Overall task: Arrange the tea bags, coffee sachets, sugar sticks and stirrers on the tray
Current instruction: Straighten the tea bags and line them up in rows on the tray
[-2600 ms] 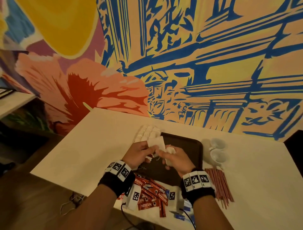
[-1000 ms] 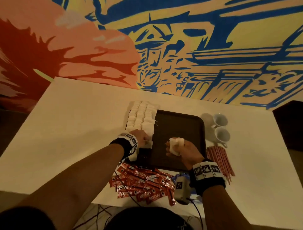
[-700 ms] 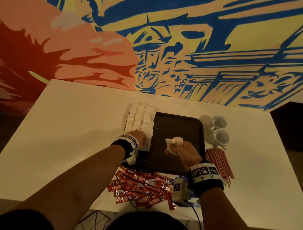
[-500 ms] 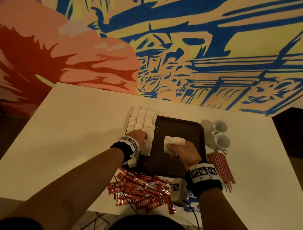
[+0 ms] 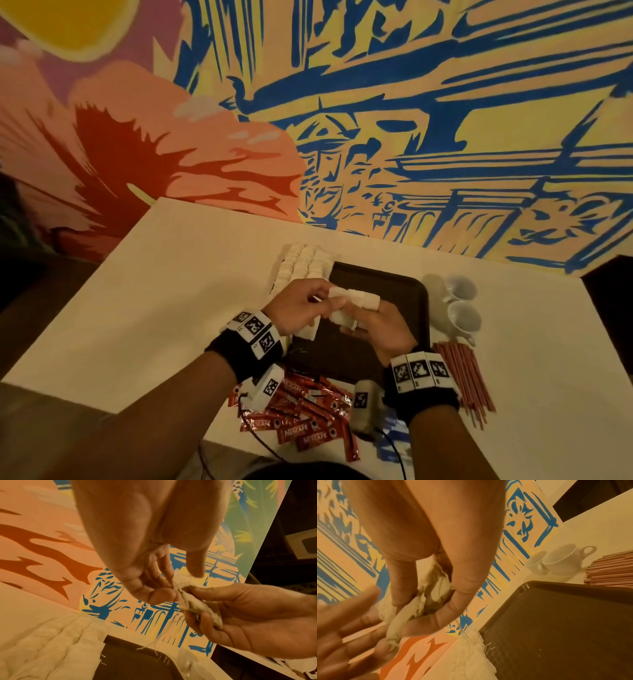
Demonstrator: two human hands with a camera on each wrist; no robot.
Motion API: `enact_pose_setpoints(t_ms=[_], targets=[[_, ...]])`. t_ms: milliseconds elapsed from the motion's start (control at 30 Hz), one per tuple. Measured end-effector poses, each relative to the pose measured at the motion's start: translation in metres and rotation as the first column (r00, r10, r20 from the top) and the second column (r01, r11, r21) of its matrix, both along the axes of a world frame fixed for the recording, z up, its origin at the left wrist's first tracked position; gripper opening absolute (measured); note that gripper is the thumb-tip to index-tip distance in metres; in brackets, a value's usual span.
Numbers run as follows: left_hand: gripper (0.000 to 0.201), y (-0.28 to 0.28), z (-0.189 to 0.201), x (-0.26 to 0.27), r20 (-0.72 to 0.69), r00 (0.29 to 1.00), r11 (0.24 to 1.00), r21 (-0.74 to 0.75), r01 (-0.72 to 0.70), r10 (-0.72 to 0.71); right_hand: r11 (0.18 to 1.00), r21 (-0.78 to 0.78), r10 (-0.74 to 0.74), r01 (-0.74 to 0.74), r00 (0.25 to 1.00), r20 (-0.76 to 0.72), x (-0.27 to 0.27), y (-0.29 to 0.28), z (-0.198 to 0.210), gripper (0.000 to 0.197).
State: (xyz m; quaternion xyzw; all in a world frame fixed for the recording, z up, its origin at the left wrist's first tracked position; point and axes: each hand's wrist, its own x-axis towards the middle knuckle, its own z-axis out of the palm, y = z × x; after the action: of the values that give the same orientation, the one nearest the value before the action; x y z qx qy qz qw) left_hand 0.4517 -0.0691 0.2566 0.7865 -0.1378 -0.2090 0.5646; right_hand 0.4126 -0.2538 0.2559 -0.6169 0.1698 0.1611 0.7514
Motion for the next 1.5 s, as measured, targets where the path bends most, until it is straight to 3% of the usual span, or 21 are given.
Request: enact_pose_setpoints(t_ms=[100,500,567,767,833,967,1067,1500], targets=[[0.003,-0.004,0.009,-0.013,-0.002,0.995,0.995,-0.025,-0.099,0.099,1.000,0.006,0.025,-0.025,0.999,0.025,-0.006,-0.005,0.009,0.015],[0.025,-0.015,0.045,-0.056,-0.007,0.961,0.958,-0.080,-0.275,0.275,0.983,0.075,-0.171,0.168,0.985,0.036,-0.025,-0.040,0.005,0.029],[0.021,-0.018,0.047,-0.060,-0.038,0.956,0.948,-0.120,-0.294,0.292,0.981,0.085,-0.176,0.173,0.984,0.034,-0.030,-0.050,0.002,0.025],[0.009,-0.032,0.049,-0.071,-0.111,0.951,0.932,-0.194,-0.307,0.290,0.989,0.139,0.038,-0.050,0.995,0.088,-0.038,-0.056,0.014,0.024],[0.009,-0.037,0.050,-0.073,-0.121,0.950,0.930,-0.202,-0.306,0.287,0.981,0.137,0.130,-0.140,0.989,0.076,-0.041,-0.054,0.021,0.033],[0.014,-0.042,0.047,-0.071,-0.149,0.925,0.899,-0.224,-0.375,0.349,0.963,-0.009,0.270,-0.271,0.958,0.091,-0.040,-0.052,0.024,0.045],[0.011,-0.046,0.042,-0.073,-0.182,0.914,0.892,-0.217,-0.396,0.362,0.974,-0.077,0.221,-0.213,0.968,0.118,-0.035,-0.050,0.018,0.032],[0.013,-0.020,0.026,-0.057,-0.169,0.939,0.943,-0.095,-0.319,0.300,0.984,-0.110,0.157,-0.144,0.980,0.124,-0.015,-0.044,0.010,0.029]])
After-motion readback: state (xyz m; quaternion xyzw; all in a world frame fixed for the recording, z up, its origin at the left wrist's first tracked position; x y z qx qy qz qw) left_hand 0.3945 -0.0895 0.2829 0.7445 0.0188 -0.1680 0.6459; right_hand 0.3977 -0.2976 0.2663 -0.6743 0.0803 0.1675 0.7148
